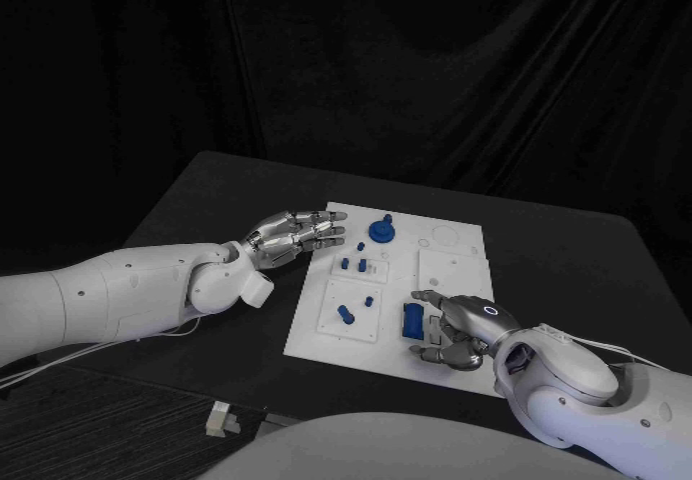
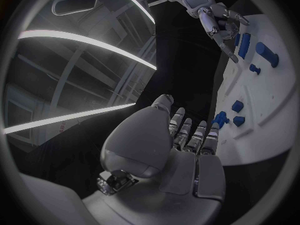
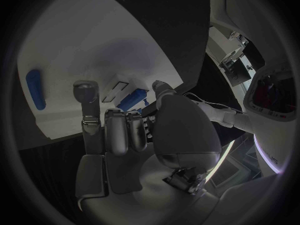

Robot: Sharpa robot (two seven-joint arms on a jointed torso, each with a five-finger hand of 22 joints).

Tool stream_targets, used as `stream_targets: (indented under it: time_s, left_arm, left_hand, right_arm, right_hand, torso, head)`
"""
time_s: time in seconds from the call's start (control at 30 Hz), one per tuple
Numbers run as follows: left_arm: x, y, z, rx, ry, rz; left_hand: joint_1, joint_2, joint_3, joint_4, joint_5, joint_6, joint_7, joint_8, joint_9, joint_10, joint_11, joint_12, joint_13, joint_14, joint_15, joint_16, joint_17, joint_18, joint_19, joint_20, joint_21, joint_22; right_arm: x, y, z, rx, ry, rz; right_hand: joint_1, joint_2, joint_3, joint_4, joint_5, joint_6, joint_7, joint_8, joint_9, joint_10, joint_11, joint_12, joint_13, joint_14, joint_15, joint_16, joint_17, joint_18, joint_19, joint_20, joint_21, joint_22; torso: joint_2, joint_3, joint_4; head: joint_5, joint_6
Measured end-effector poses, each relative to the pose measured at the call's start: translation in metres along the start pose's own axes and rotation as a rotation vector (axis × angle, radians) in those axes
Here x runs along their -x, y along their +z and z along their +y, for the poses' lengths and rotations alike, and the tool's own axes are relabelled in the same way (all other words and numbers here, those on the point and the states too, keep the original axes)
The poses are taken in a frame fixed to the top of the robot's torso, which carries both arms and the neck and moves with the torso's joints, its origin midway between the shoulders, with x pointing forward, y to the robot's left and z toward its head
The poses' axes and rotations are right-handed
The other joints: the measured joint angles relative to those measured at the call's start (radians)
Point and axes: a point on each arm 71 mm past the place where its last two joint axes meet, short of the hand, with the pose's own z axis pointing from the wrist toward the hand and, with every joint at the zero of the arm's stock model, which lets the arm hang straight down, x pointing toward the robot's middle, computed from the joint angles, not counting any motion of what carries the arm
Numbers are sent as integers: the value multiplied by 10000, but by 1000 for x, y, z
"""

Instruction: Assemble the parts on the task board

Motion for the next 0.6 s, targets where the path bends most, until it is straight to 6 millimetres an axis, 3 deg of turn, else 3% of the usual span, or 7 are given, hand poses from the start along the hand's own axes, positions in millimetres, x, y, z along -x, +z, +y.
stream_targets:
  time_s: [0.13,0.27,0.33,0.37,0.43,0.53,0.6]
  left_arm:
    - [0,0,0,1,-3,-3]
    - [0,-1,0,-18,-6,-12]
    - [0,-2,-1,-32,-14,-13]
    - [0,-3,-1,-43,-16,-17]
    - [1,-4,-1,-64,-16,-32]
    - [1,-5,-2,-136,-12,-57]
    - [0,-6,-3,-251,-11,-63]
  left_hand:
    - [0,0,0,0,0,0,0,0,0,0,0,0,0,0,0,0,0,0,-1,-2,0,1]
    - [0,0,0,0,0,0,0,0,0,0,1,0,0,0,0,0,0,0,-2,0,0,2]
    - [0,0,0,0,0,0,0,0,0,0,1,0,0,0,0,0,0,0,0,-1,0,8]
    - [0,0,0,0,0,0,0,0,0,0,1,0,0,0,0,0,0,-1,-2,1,0,13]
    - [-2,-2,0,0,0,0,0,0,0,2,3,0,0,-1,-2,0,0,0,-1,0,0,13]
    - [-6,-6,23,22,0,0,0,48,0,51,50,0,0,-2,-4,-1,0,0,6,-5,0,12]
    - [-6,-6,68,67,0,18,8,77,0,51,50,1,0,-5,-9,-1,0,0,34,-34,0,11]
  right_arm:
    - [2,-4,-2,-11,63,-131]
    - [9,-10,-7,-4,167,-534]
    - [18,-12,-9,36,194,-896]
    - [27,-13,-11,65,226,-1194]
    - [45,-14,-14,89,275,-1710]
    - [79,-15,-22,3,325,-2605]
    - [101,-16,-26,-113,312,-3048]
  right_hand:
    - [-2,-13,-639,114,-854,10,0,118,46,0,0,0,0,0,0,0,0,0,0,0,0,0]
    - [-356,-585,-1056,70,-1550,529,-14,658,138,0,0,0,0,0,-3,1,0,-1,77,-73,4,0]
    - [-687,-472,-1177,188,-1663,1278,-91,1380,309,0,-2,2,0,0,-4,2,0,-1,74,-70,147,0]
    - [-960,-197,-1175,188,-1666,1934,-127,1876,459,0,-3,4,0,-62,-65,10,0,-1,78,-73,294,0]
    - [-852,359,-989,5,-1127,3200,-127,2489,643,0,-3,177,0,-84,-92,14,0,-2,189,-101,617,0]
    - [-607,603,-982,-3,98,4169,-246,3016,857,0,-3,181,0,-85,-91,300,0,-5,488,-125,1222,0]
    - [-238,586,-869,-116,1388,4946,-390,3377,1023,0,-6,181,0,-15,-162,493,0,-6,556,-192,1866,0]
  torso:
    - [0,0,0]
    - [-1,0,-1]
    - [-3,1,-2]
    - [-3,1,-2]
    - [-5,1,-2]
    - [-6,2,-4]
    - [-12,3,-5]
  head:
    - [17,0]
    - [43,0]
    - [59,0]
    - [71,0]
    - [92,0]
    - [100,0]
    - [76,0]
